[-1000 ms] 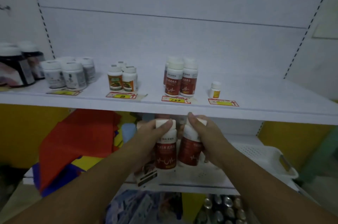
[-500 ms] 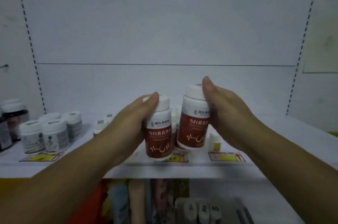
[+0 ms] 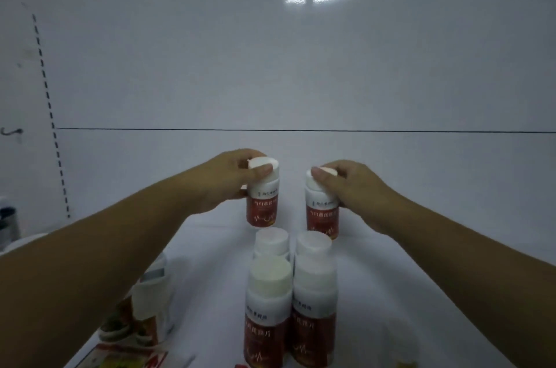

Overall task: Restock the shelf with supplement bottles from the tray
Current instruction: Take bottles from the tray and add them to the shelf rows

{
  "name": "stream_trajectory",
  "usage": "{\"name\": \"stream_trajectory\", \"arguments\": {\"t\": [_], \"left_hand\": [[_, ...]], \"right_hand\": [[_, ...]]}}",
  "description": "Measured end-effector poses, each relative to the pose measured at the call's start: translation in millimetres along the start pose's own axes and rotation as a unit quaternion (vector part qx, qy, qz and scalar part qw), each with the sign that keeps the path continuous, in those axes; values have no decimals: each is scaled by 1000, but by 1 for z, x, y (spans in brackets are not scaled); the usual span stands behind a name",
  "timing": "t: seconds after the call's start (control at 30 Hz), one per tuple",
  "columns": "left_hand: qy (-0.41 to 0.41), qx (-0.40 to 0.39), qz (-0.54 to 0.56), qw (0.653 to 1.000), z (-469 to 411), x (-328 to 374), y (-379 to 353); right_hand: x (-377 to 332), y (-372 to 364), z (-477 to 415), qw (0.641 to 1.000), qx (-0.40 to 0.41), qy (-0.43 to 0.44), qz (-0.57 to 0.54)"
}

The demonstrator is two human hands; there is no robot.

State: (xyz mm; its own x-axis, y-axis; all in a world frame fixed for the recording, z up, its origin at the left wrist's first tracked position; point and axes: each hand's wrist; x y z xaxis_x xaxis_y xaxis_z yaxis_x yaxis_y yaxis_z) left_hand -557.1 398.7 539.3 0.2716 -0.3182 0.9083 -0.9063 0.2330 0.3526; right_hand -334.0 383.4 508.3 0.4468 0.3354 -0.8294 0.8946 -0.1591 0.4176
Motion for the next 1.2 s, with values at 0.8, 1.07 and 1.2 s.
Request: {"name": "stream_trajectory", "arguments": {"t": [0.8, 1.07, 1.2], "left_hand": [[-20, -22, -461, 887, -13, 2, -14], [-65, -52, -525, 847, 50, 59, -27], [-86, -68, -516, 850, 99, 59, -28]], "right_hand": [[5, 7, -20, 864, -55, 103, 489], [-47, 16, 52, 786, -42, 42, 616], [-63, 18, 117, 798, -42, 61, 598]]}}
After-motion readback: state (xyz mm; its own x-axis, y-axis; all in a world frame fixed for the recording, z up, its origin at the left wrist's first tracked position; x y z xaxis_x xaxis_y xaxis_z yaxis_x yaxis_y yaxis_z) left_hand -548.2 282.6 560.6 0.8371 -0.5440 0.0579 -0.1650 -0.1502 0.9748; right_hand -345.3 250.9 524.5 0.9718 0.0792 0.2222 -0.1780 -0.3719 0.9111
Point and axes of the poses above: each hand's wrist, its own z-axis away from the middle knuckle, its own y-axis out of the back of the hand, x = y × z, and after that the axes turned 5 degrees about z, right-handed
